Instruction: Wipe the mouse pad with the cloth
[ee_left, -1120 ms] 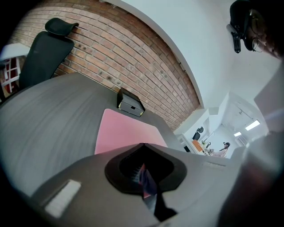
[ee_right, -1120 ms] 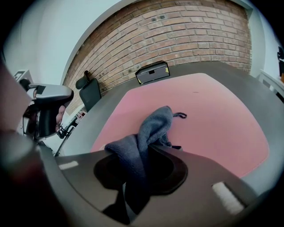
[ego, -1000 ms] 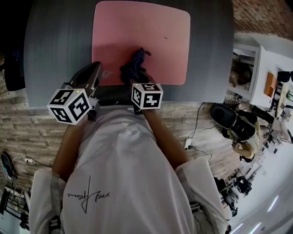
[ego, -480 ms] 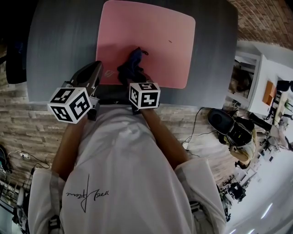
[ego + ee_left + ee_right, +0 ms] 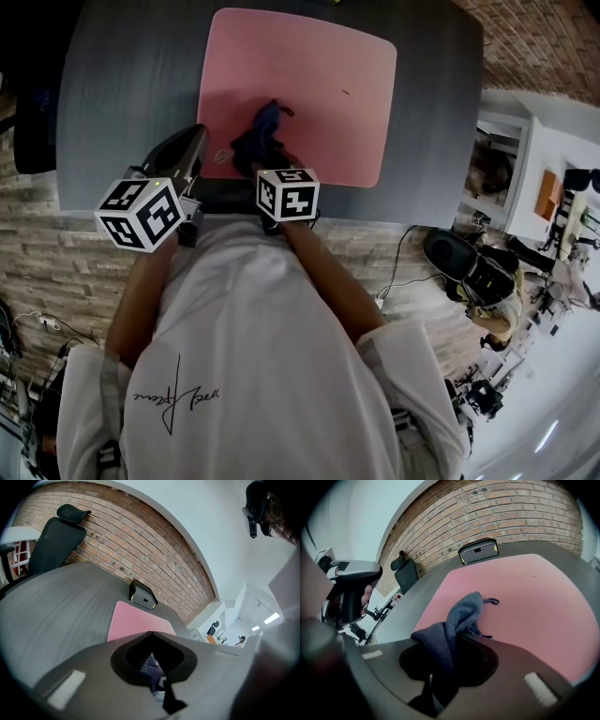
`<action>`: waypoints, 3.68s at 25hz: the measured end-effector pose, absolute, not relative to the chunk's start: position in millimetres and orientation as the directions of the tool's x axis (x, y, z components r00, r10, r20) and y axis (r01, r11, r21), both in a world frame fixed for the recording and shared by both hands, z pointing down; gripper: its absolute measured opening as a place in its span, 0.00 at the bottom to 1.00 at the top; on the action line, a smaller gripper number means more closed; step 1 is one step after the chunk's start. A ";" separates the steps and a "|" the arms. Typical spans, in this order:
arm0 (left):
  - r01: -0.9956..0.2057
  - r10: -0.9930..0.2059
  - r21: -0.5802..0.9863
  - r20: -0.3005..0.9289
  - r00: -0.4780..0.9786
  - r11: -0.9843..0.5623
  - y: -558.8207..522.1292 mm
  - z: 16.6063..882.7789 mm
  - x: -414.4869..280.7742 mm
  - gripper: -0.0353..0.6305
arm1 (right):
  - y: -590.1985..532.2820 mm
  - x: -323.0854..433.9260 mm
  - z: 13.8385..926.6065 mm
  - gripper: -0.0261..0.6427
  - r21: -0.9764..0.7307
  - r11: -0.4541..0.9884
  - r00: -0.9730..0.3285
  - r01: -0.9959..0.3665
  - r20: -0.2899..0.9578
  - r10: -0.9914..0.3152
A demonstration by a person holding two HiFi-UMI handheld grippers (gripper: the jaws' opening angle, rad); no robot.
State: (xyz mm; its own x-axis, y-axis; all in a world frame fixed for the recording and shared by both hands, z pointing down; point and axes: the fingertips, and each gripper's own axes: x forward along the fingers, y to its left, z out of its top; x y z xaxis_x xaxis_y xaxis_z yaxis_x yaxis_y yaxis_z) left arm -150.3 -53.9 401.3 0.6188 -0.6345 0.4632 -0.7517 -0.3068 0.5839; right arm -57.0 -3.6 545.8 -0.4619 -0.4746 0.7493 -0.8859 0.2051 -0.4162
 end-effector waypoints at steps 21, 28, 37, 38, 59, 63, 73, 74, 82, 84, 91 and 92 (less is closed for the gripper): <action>-0.744 -0.621 0.574 0.455 0.638 -0.343 -92.7 404.7 -139.1 0.07 | -41.8 -97.3 544.8 0.17 -0.490 0.310 -0.579 -0.815 0.722 -0.379; -0.742 -0.617 0.586 0.464 0.636 -0.325 -92.6 410.3 -144.1 0.07 | -56.6 -108.1 544.1 0.17 -0.486 0.313 -0.576 -0.816 0.726 -0.376; -0.743 -0.618 0.594 0.468 0.631 -0.309 -91.8 413.3 -150.8 0.07 | -64.2 -116.0 543.6 0.17 -0.500 0.304 -0.584 -0.811 0.726 -0.364; -0.742 -0.617 0.595 0.469 0.632 -0.308 -92.5 414.0 -147.7 0.07 | -66.1 -113.6 543.9 0.17 -0.500 0.303 -0.583 -0.811 0.726 -0.363; -0.742 -0.624 0.605 0.470 0.625 -0.287 -100.6 415.4 -148.3 0.07 | -88.7 -86.2 543.2 0.17 -0.523 0.235 -0.572 -0.819 0.717 -0.397; -0.742 -0.615 0.601 0.474 0.630 -0.297 -100.1 416.2 -148.4 0.07 | -91.9 -81.1 543.9 0.17 -0.522 0.222 -0.564 -0.824 0.717 -0.409; -0.739 -0.616 0.603 0.469 0.632 -0.300 -99.3 414.9 -148.0 0.07 | -90.8 -64.3 544.2 0.17 -0.498 0.223 -0.544 -0.838 0.728 -0.417; -0.740 -0.615 0.602 0.471 0.633 -0.301 -99.4 415.0 -148.0 0.07 | -91.0 -62.7 544.1 0.17 -0.493 0.226 -0.541 -0.840 0.730 -0.418; -0.744 -0.605 0.591 0.480 0.635 -0.311 -97.1 416.5 -149.1 0.07 | -92.3 -49.4 543.4 0.17 -0.493 0.197 -0.527 -0.848 0.735 -0.428; -0.745 -0.604 0.588 0.481 0.635 -0.316 -96.4 416.7 -146.9 0.07 | -91.7 -43.6 543.8 0.17 -0.490 0.191 -0.521 -0.850 0.738 -0.429; -0.743 -0.596 0.589 0.484 0.640 -0.319 -95.0 417.7 -143.7 0.07 | -89.6 -24.8 545.4 0.17 -0.490 0.146 -0.500 -0.859 0.746 -0.440; -0.743 -0.595 0.588 0.485 0.641 -0.320 -94.7 417.7 -143.9 0.07 | -89.6 -22.5 545.2 0.17 -0.492 0.140 -0.498 -0.859 0.745 -0.444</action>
